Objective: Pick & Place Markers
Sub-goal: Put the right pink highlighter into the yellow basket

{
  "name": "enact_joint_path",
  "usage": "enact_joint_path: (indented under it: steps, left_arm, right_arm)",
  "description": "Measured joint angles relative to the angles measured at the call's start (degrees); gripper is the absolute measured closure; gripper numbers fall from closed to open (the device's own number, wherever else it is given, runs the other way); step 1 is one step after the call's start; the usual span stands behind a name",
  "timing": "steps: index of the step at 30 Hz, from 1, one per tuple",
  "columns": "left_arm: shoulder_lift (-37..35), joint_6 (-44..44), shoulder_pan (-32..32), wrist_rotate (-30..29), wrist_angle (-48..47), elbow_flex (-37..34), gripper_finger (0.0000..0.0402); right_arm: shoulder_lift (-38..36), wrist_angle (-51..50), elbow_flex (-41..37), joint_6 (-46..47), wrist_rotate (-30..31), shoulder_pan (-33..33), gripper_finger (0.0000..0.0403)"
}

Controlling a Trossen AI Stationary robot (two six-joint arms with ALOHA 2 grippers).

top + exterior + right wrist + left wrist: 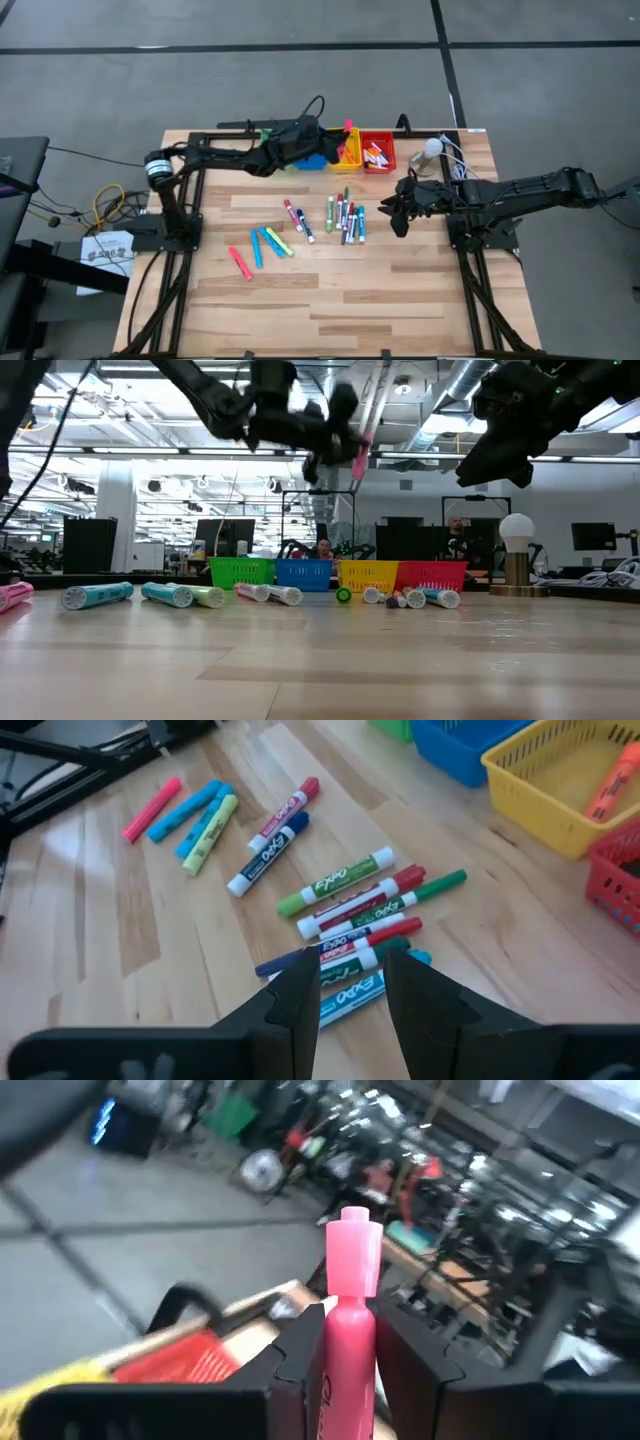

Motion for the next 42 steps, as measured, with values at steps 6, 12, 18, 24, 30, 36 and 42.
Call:
enact_joint_path:
  steps: [6, 12, 18, 24, 30, 36, 42]
  left_arm:
    - [5.9, -4.6, 2.1, -1.4, 3.4, 0.6, 0.0321]
    - [9.6, -4.4, 3.0, -6.3, 6.5, 0.7, 0.0321]
    - [12.7, -4.3, 4.0, -7.2, 6.8, 0.7, 0.0319]
    - [12.6, -1.0, 4.4, -9.8, 6.8, 0.7, 0.0318]
    - [12.3, -0.9, 5.0, -10.0, 7.0, 0.7, 0.0317]
    - [12.3, -0.9, 5.4, -9.4, 7.0, 0.7, 0.0317]
    - [12.3, -0.9, 5.0, -9.9, 7.1, 0.7, 0.0317]
  right_arm:
    - [0.0, 0.0, 0.0, -1.0, 1.0, -0.1, 0.0301]
    - [0.0, -0.3, 0.0, -1.6, 2.7, 0.0, 0.0301]
    - [0.0, -0.4, 0.0, -2.5, 3.6, -0.1, 0.0301]
    - [0.0, -0.4, 0.0, -3.4, 4.7, -0.1, 0.0301]
    - [0.0, -0.4, 0.0, -3.4, 5.2, -0.1, 0.0301]
    - [0.0, -0.4, 0.0, -3.5, 6.0, -0.1, 0.0301]
    - [0.0, -0.4, 0.0, -3.5, 7.3, -0.1, 0.0301]
